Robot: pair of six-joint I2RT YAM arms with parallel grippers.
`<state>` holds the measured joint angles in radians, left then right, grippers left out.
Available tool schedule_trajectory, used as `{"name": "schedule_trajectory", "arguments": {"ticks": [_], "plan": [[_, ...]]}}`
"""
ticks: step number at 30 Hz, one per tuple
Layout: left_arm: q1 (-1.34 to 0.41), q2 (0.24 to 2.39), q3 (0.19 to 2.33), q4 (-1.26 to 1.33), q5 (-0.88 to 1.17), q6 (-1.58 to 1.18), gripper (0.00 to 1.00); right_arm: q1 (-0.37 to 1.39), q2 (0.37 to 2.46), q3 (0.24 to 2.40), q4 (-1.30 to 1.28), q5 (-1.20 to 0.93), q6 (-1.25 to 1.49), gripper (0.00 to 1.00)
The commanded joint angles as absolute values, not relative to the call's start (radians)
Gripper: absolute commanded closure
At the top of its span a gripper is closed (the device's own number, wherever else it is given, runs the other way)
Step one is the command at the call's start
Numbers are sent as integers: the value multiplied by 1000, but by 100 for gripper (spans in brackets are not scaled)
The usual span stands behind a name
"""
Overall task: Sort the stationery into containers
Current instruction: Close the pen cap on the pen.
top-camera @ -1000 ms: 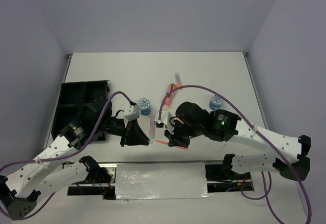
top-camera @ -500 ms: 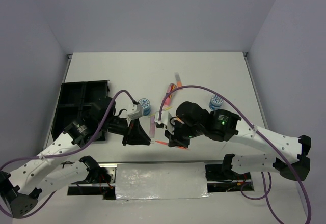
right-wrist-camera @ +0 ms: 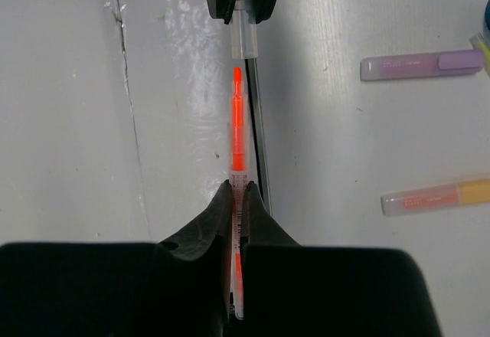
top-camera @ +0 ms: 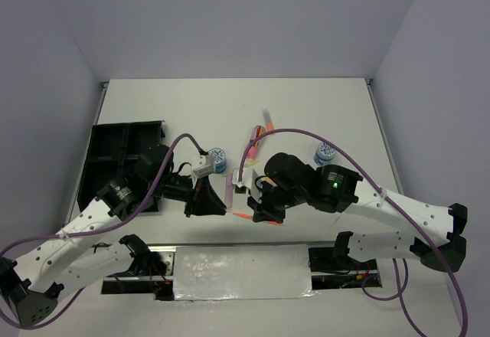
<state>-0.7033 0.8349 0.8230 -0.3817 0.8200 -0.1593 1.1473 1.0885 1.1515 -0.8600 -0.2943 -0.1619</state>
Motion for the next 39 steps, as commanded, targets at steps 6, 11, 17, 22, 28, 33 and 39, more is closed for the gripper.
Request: {"name": "schedule_trajectory", "arguments": {"ticks": [6,11,17,22,28,33,39], "plan": [[-698,842,861,-348,884,-144,100,1143,1072,1204,-839,-272,-178,100],[-698,844,859,-347,888,-147,100,1143,1083,1216,-836,-253,-181,100],[-698,842,859,-348,876,-147,100,1143,1103,1230,-836,-268,-181,100],[-696,841,864,-350,857,-149,100,1143,1114,1224,-827,-279,-179,100],[-689,818,861,-351,821,-149,100,1140,1105,1197,-827,-239,-169,100],[-684,821,864,-356,816,-146,100,1134,1077,1184,-825,-236,-163,100],[-680,822,862,-345,839,-150,100,1132,1088,1187,-824,-258,-161,100]]}}
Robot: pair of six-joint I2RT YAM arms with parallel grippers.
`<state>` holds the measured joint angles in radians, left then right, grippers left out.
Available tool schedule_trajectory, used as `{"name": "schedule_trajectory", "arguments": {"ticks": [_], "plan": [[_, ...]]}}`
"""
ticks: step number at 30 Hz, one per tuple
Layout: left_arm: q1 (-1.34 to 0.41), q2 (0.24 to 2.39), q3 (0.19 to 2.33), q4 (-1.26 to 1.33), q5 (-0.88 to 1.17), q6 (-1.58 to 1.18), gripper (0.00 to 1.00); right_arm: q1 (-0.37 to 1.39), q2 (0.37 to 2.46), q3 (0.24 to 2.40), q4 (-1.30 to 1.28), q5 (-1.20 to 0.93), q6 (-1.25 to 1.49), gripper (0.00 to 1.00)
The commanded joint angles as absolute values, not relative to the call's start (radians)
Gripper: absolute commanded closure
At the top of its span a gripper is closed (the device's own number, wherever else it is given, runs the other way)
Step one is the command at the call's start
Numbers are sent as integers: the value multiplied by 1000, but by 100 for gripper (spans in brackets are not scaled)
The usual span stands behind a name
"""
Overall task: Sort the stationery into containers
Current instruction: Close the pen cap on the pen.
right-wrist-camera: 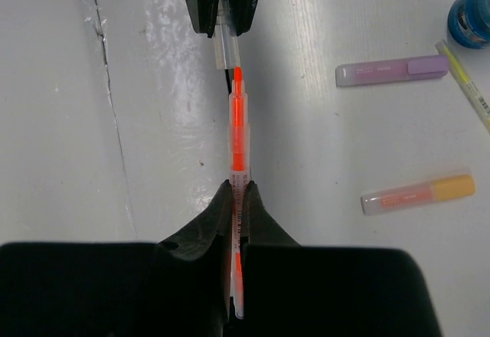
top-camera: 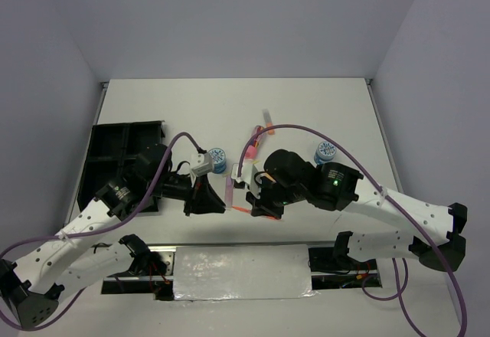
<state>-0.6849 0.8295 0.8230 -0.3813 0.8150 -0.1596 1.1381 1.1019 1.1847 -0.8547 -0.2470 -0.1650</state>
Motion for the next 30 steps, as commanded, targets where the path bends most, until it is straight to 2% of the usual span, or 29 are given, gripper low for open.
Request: {"name": "schedule_trajectory", "arguments": {"ticks": [1,16,30], "plan": [[-680,821,862,-345,838,-152,100,1134,1091,1190,-822,-265,-163,100],[-666,813,864,-344,812,-153,100,1131,1095,1174,-815,-262,-158,100],[-660,827,858,-333,876,-158,100,1124,1107,1196,-818,-267,-169,100]]}}
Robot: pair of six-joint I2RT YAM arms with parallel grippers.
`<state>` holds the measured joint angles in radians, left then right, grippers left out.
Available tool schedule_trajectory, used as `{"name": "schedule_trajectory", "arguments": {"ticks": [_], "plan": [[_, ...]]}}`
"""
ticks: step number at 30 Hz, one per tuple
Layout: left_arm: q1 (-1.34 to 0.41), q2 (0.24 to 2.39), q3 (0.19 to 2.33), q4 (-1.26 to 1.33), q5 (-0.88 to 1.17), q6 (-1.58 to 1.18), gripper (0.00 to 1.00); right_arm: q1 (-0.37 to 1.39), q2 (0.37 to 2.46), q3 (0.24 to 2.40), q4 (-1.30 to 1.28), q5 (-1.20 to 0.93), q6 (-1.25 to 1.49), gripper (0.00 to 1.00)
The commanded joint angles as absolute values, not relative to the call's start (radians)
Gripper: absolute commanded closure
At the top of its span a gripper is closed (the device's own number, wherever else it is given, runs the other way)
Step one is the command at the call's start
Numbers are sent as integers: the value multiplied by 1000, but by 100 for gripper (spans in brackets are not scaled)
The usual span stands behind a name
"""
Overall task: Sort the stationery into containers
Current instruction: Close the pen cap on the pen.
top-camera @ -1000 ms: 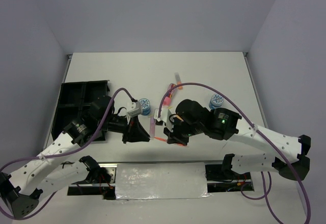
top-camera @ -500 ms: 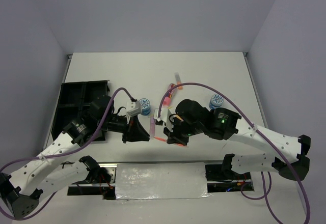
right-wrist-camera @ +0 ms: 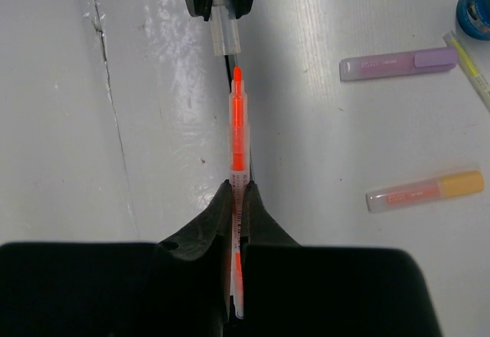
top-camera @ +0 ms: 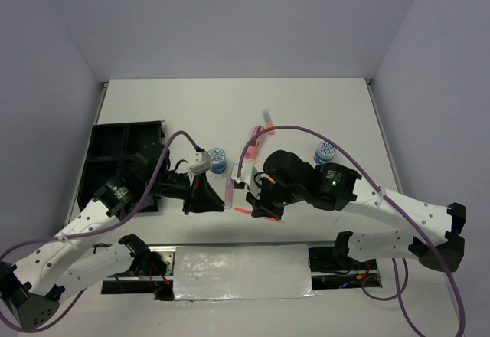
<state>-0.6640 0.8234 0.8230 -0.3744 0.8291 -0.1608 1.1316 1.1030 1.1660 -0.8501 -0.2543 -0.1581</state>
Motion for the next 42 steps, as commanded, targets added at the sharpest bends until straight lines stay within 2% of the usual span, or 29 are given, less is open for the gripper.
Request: {"name": "schedule_trajectory", "arguments": {"ticks": [1,20,31,42], "plan": [[-660,827,859,-331,880,-156,100,1126,1112,1198,-816,-268,-169,100],[-660,842,859,-347,853,-147,100,1124,1131,1239,-813,-279,-183,100],[-638,787,861,-330,795,-158,100,1124,1100,1174,-821,-265,-170,100],[-634,816,859,-331,845,-156,100,1121,1089,1186,-821,-255,-176,100]]}}
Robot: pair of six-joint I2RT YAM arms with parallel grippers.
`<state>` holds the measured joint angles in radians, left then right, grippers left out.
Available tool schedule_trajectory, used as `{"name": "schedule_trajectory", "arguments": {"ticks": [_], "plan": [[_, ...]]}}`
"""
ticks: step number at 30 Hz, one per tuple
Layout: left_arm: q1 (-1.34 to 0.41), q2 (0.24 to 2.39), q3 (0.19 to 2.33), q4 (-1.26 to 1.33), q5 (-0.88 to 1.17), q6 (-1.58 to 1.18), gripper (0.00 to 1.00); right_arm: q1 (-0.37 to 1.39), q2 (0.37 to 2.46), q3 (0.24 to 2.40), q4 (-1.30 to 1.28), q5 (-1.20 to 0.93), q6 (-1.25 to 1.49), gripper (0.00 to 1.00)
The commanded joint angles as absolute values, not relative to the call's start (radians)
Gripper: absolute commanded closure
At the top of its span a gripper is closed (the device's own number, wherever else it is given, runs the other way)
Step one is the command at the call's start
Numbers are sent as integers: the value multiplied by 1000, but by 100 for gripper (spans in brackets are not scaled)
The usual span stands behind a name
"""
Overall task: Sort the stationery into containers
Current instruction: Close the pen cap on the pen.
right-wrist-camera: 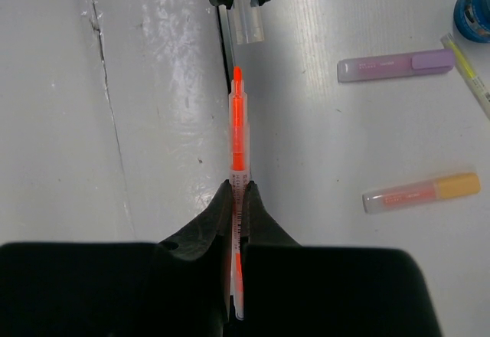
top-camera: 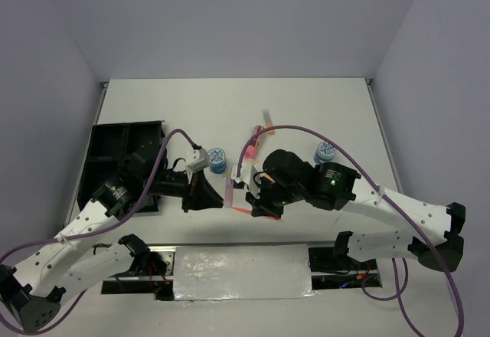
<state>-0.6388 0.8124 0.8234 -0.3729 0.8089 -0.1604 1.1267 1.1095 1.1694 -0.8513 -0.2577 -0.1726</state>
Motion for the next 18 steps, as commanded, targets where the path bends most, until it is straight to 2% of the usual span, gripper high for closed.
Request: {"name": "schedule_trajectory", "arguments": {"ticks": [1,18], "plan": [[-634,818,859,-330,854,-156,100,1120,1091,1189,-818,-255,-179,100],[-634,845,857,-342,861,-149,100,1112,1126,1233,-807,-268,-199,100]]}}
